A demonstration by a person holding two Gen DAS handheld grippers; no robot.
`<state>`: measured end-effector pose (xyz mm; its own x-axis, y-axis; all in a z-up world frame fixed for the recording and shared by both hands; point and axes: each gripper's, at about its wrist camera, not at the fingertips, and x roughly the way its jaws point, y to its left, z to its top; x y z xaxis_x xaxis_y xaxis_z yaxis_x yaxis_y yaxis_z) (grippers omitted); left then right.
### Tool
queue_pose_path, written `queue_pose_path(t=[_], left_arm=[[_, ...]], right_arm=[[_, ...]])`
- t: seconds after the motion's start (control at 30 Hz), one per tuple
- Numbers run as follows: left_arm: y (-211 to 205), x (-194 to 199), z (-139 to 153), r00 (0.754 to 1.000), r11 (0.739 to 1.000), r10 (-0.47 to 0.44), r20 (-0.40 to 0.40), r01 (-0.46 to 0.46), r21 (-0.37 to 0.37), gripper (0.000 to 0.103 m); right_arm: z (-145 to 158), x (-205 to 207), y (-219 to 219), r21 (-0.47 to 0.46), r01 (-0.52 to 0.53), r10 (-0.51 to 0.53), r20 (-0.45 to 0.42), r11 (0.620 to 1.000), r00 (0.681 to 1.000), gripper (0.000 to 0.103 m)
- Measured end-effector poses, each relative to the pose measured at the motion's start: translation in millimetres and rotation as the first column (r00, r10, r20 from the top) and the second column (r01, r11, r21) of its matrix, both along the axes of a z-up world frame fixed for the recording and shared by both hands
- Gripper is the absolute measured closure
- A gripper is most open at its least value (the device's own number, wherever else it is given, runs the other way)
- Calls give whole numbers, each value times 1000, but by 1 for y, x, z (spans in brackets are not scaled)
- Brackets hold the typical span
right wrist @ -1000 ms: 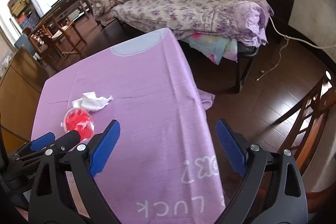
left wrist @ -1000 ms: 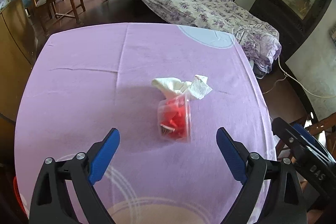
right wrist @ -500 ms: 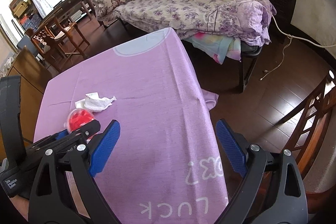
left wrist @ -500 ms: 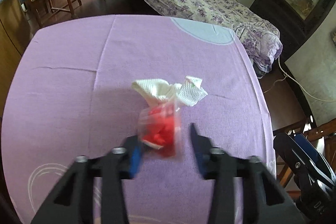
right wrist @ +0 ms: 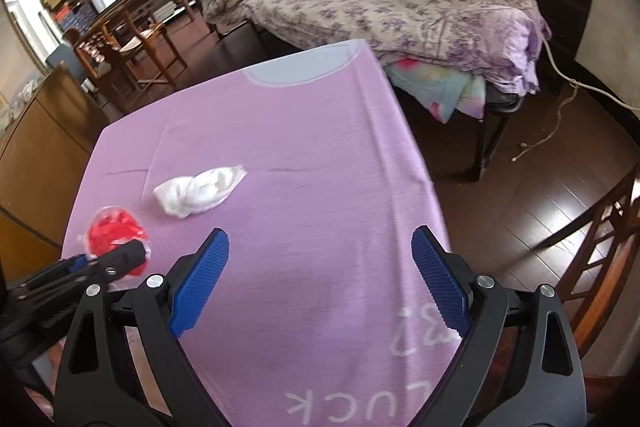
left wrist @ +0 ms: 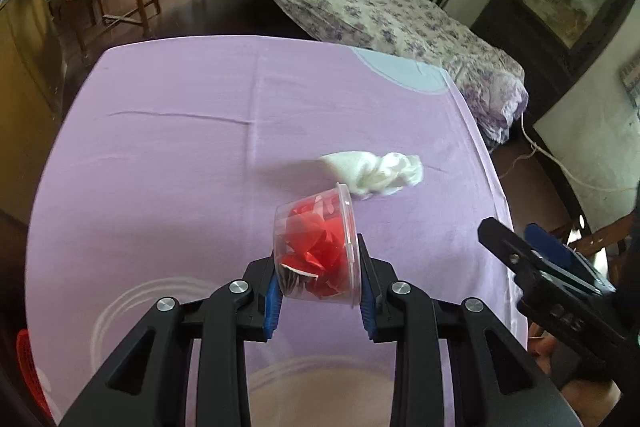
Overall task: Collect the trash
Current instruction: 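Grasp the white tissue with the right gripper while the left holds the cup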
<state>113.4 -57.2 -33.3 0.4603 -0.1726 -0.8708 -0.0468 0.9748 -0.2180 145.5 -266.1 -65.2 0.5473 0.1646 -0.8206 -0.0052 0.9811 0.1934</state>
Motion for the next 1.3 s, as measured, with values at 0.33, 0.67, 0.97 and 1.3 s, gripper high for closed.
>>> queue_pose_path(t=[0.33,0.67,0.97,1.3], left_arm=[[47,-15,8,997,998,61,37,-60,-33,72],[80,-10,9,993,993,108,35,-106,-60,72],[81,-11,9,994,993,103,37,-100,-63,72],[83,-11,8,994,992,110,29,-108,-65,72]], right_arm=[[-19,15,45,10,-103,104,-15,995,994,14],[-27,34,90,-36,-192,192,-7,981,981,14],[-26,41,108,-67,-214,215,10,975,977,14],[-22,39,125,-143,-260,265,23,955,964,49]])
